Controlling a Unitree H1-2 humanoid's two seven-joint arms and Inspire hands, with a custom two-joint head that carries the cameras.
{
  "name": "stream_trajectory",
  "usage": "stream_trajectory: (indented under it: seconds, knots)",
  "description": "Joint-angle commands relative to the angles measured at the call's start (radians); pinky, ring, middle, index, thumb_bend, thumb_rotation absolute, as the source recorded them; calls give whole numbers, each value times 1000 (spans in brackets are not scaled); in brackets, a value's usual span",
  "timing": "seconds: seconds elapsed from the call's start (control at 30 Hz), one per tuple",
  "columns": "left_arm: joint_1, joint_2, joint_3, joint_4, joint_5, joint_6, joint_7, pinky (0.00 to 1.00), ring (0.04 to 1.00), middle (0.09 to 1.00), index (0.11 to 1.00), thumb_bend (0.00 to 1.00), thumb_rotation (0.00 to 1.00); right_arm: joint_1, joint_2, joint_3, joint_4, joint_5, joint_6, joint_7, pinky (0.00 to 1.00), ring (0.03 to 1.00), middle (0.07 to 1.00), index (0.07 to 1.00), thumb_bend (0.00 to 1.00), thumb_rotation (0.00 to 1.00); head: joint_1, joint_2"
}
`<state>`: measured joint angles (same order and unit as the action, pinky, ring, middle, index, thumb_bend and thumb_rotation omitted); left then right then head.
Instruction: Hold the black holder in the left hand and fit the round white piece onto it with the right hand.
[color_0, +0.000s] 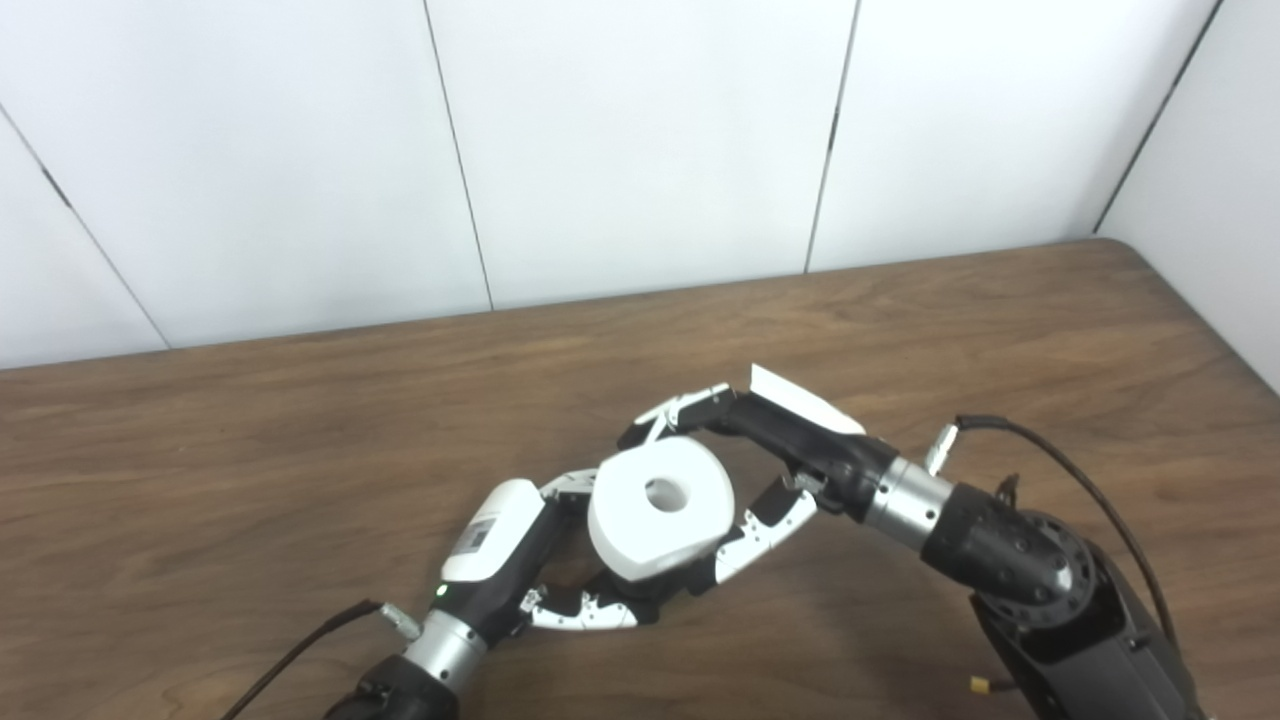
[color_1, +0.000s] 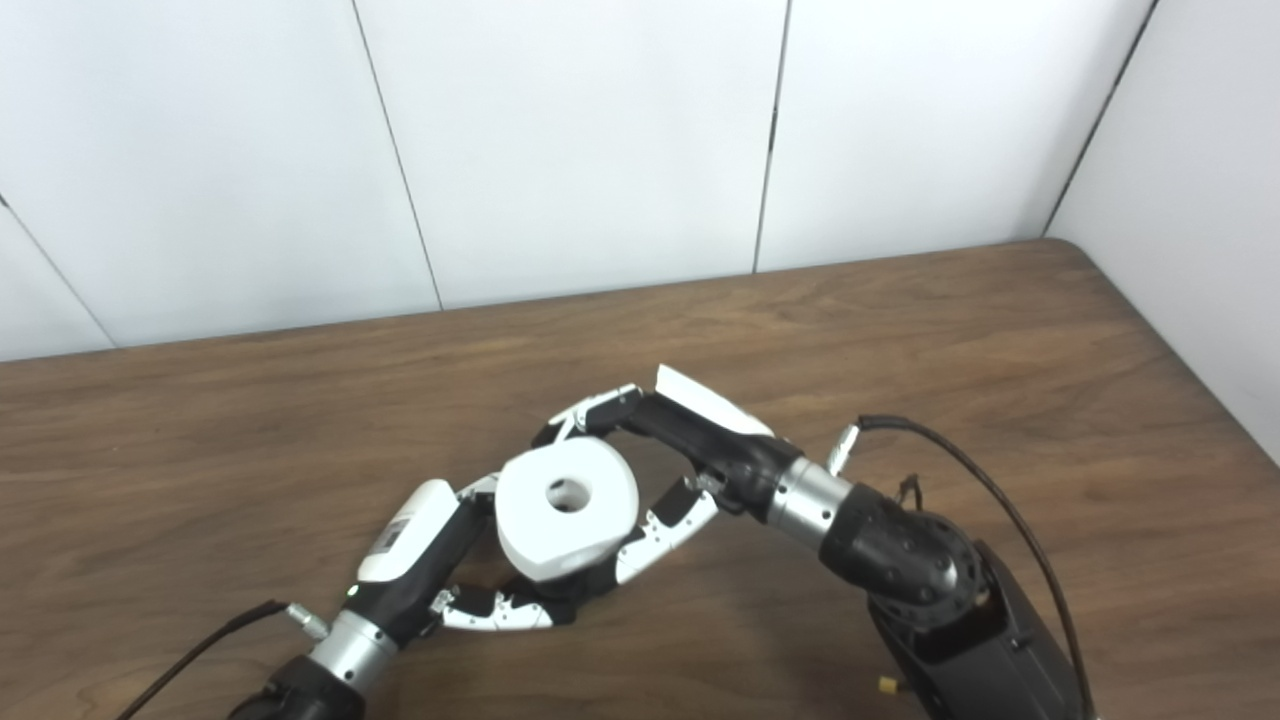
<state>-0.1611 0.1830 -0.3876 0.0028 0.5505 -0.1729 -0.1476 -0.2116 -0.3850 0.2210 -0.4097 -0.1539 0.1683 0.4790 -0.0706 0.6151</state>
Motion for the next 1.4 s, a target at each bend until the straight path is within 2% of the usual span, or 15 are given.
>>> stream_trajectory:
  seconds: [0.0,0.23,0.53,1.03,1.37]
  knots:
    - [7,0,-20,3,14,28,-33,747,848,714,495,522,73,-11,4,0,-12,16,-51,-8,751,808,742,487,514,143,-1,1]
    - [10,1,-19,-7,12,36,-39,746,850,715,495,522,72,14,9,15,11,4,-77,-12,744,811,755,487,512,146,-1,8]
    - [14,5,-28,-24,20,48,-42,734,848,716,495,522,73,39,11,8,51,10,-118,-19,748,813,756,487,512,144,-2,6]
    - [23,16,-35,-42,26,70,-53,738,853,719,495,522,73,-11,3,-22,133,9,-188,-23,755,810,752,487,511,144,-9,-5]
    - [24,13,-35,-44,33,64,-47,733,848,711,494,522,71,-26,6,-31,128,17,-178,-17,758,810,753,488,512,143,-8,0]
